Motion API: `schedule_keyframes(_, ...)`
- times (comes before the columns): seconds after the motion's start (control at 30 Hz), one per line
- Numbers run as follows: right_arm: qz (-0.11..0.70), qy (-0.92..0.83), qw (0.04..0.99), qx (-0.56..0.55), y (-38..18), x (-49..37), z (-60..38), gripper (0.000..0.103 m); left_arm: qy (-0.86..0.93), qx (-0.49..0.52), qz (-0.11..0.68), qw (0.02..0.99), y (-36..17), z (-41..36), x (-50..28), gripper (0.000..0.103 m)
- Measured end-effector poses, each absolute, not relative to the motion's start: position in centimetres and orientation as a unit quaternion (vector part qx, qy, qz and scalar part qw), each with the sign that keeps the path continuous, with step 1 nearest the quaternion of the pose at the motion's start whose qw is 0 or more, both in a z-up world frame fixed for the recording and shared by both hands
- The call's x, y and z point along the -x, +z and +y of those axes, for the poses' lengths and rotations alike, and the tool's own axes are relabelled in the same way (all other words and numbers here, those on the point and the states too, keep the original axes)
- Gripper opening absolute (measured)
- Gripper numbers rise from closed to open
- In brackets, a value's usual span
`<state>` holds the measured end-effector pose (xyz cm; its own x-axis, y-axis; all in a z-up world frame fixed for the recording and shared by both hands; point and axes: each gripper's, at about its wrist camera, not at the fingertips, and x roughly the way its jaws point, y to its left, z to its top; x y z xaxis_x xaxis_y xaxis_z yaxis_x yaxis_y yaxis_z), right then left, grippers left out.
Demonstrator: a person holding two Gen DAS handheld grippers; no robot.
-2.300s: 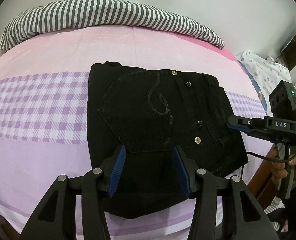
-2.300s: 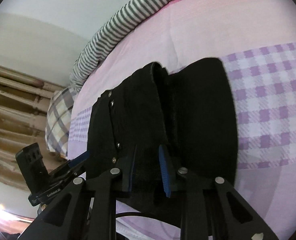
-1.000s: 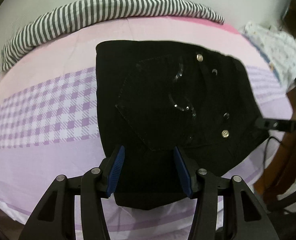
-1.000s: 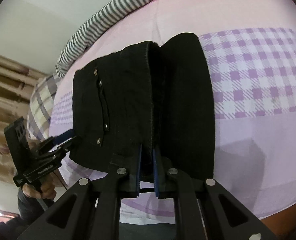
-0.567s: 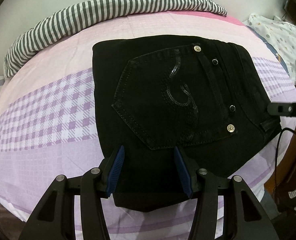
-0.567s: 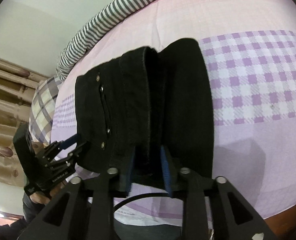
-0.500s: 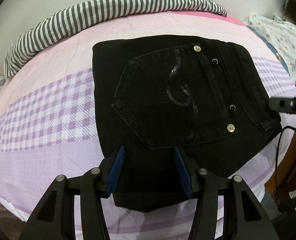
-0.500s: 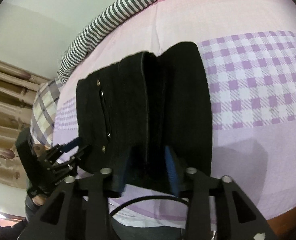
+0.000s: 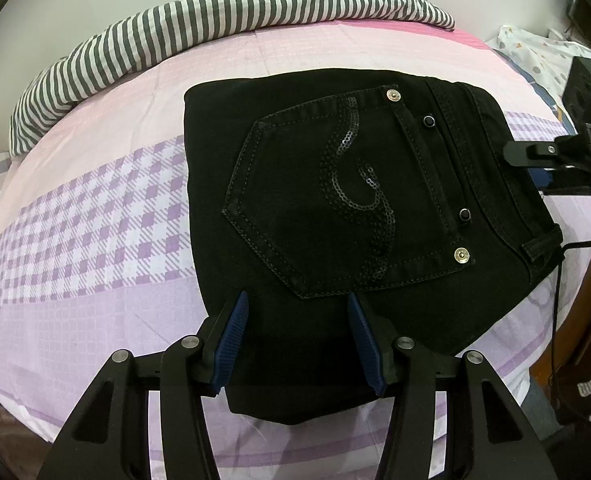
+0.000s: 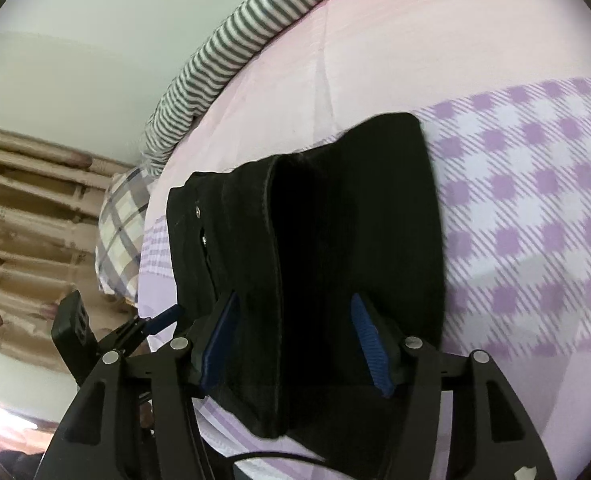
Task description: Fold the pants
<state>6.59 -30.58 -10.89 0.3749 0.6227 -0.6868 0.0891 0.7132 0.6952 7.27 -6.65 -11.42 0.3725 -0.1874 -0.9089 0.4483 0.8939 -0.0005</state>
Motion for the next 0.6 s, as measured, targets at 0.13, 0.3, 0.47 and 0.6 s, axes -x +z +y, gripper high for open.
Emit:
schedule_keyframes(0.13, 0.533, 0.205, 0.749, -0.336, -11.0, -7.1, -29.9, 0.059, -0.195, -0.123, 0.527, 0.818, -11.5, -6.5, -7.5, 0.053)
schedule_keyframes(0.3, 0.554, 0.232, 0.74, -0.304, -11.1, -6.7, -28.3, 0.059, -0.215, -0.08, 0.529, 0.817, -10.7, -5.2, -8.0, 0.053)
schedule_keyframes(0.47, 0.554, 0.241, 0.733, -0.313, -11.4, -6.5, -28.7, 0.057, -0.223, 0.021, 0.518, 0.825, -9.0, -1.4, -9.6, 0.053)
schedule_keyframes(0.6, 0.544, 0.242, 0.727, -0.342, -11.9, -7.0, -29.1, 0.057, -0.201, 0.073, 0.53, 0.82, -9.4, 1.0, -11.4, 0.053)
